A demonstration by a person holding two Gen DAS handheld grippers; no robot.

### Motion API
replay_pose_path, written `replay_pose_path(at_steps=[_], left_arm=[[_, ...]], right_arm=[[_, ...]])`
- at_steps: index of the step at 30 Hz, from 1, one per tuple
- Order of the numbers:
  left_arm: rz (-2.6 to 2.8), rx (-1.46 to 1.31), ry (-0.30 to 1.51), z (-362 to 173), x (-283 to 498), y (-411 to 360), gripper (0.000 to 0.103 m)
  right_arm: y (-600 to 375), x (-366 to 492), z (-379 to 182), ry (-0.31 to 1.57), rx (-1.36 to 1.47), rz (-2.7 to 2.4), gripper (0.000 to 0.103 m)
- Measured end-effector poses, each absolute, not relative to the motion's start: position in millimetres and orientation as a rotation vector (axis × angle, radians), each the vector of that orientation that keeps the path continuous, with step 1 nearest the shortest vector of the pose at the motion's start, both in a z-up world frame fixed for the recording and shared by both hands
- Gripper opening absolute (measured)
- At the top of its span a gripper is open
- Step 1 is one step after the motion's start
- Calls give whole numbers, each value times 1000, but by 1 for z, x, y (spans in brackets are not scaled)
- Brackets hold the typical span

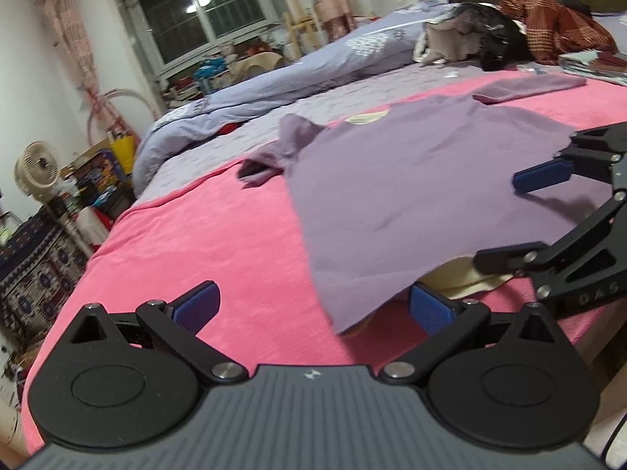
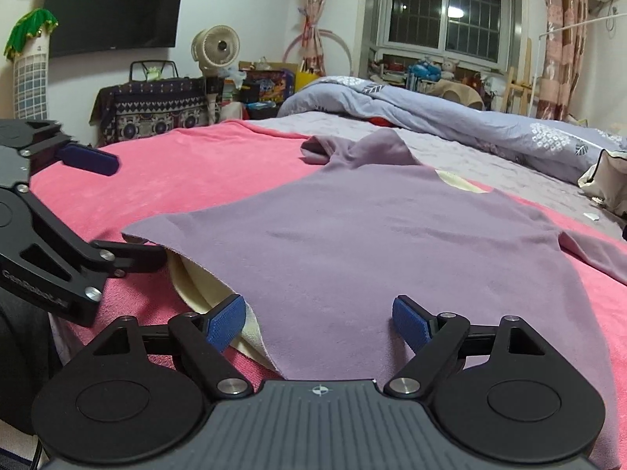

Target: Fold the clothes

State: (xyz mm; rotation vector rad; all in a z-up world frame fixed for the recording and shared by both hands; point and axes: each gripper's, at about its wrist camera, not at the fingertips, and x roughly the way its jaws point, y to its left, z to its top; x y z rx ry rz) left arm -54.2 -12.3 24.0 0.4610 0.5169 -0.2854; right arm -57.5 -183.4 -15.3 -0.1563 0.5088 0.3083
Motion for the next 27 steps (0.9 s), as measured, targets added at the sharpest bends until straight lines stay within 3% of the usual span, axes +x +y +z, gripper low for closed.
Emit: replay_pose_path(at_steps=[17, 27], left_arm=[[-202, 529, 546, 14, -39, -20, 103], [-51, 182, 516, 33, -29, 24, 102]], right_arm=[[-183, -71, -21, 483, -196, 343, 86], [-147, -86, -30, 323, -359, 328, 87]])
